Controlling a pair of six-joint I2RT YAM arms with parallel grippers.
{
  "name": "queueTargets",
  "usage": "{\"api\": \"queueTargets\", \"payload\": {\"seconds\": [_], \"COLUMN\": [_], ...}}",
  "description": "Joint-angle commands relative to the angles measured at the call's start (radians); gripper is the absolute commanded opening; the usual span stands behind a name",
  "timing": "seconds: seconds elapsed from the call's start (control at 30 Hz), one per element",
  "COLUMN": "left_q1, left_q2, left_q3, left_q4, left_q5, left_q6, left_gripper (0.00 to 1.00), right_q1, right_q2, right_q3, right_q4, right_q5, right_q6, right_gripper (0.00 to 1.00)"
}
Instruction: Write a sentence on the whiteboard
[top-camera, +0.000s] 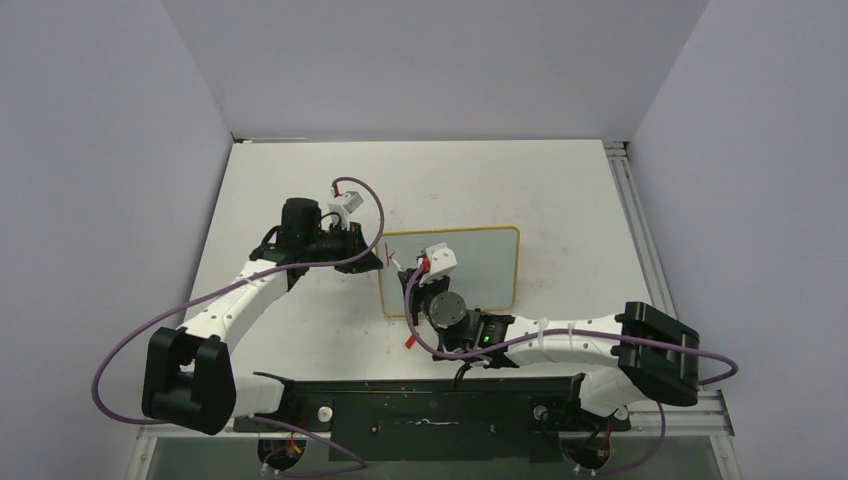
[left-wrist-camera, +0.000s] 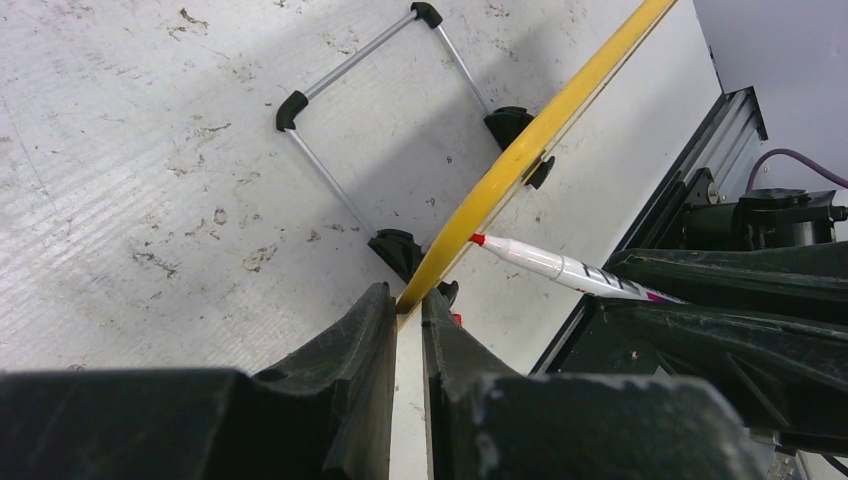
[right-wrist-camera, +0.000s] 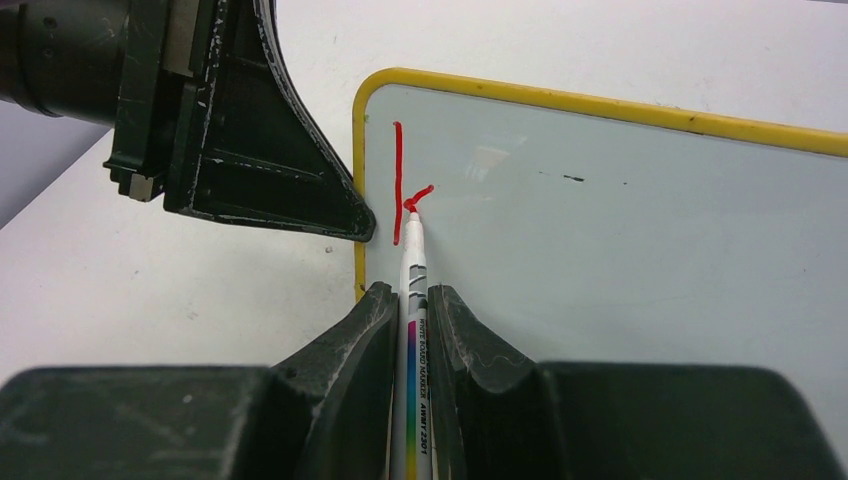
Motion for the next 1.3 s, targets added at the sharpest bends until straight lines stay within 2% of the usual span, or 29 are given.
{"api": "queueTargets", "payload": {"seconds": [0.0, 0.53, 0.9, 1.27], "left_q1": [-0.008, -0.007, -0.007, -0.007], "left_q2": [-0.034, -0.037, -0.034, -0.033], "left_q3": [0.033, 0.033, 0.033, 0.033], "left_q4": [0.011, 0.011, 0.008, 0.007], "left_q5": [0.029, 0.025, 0.02, 0.022], "left_q6": [-0.009, -0.008, -0.008, -0.006], "left_gripper": [0.01, 0.01, 0.01, 0.01], "right_q1": [0.001, 0.012, 0.056, 0.039], "right_q2": [-0.044, -0.064, -0.133, -0.1], "right_q3": [-0.026, -0.036, -0.024, -0.013], "right_q4": [-0.004, -0.021, -0.019, -0.001], "right_q5": [0.058, 0.061, 0.074, 0.078], "right_q6": [0.015, 0.017, -0.027, -0.037], "right_gripper": [0.05, 0.05, 0.05, 0.05]}}
